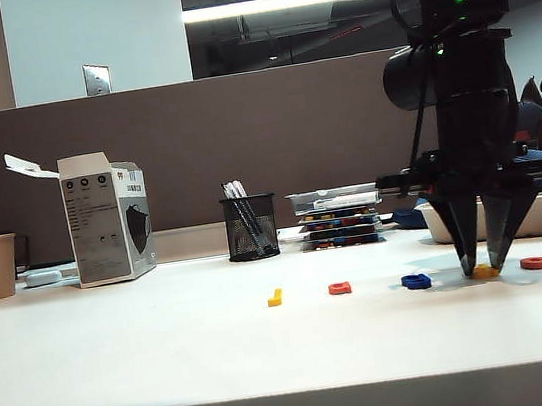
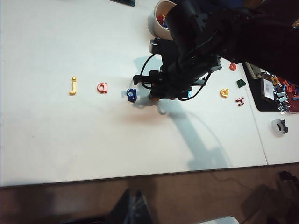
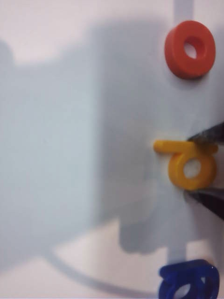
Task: Select the appropriate letters from the row of letter magnets placed on the table to arrange into the word "dog".
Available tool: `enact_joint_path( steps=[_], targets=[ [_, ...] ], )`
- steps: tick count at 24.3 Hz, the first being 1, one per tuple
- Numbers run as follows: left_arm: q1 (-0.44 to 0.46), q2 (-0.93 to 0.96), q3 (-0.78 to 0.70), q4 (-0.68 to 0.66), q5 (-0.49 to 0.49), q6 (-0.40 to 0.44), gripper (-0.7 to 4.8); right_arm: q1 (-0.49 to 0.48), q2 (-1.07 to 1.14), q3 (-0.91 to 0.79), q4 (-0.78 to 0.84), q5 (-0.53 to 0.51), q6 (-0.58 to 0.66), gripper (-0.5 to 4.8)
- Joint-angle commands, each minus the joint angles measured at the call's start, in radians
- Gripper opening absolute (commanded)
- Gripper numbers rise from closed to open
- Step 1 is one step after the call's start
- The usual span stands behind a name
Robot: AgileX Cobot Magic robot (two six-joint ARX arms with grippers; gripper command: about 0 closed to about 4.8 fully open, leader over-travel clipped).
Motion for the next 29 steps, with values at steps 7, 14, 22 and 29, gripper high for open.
enact_joint_path(
  steps=[7,14,22,29],
  targets=[
    [-0.001,-0.002,0.002,-0.001,-0.003,0.005,-0.05,0.002,0.008,-0.004,-0.009,-0.006,0.004,0.49],
    [-0.001,-0.001,0.002,-0.001,-0.003,0.005,-0.05,0.002,-0.005,-0.004,-0.026,-0.013,0.004,0.53],
    [-0.001,-0.002,0.002,-0.001,-0.003,0.005,-0.05,0.002,-0.064,0.003,-0.034,-0.019,0.005,0.53],
    [-0.001,-0.002,0.002,-0.001,-0.003,0.005,-0.05,0.011,-0.117,0.003,-0.073,-0.095,0.034,0.53]
  ],
)
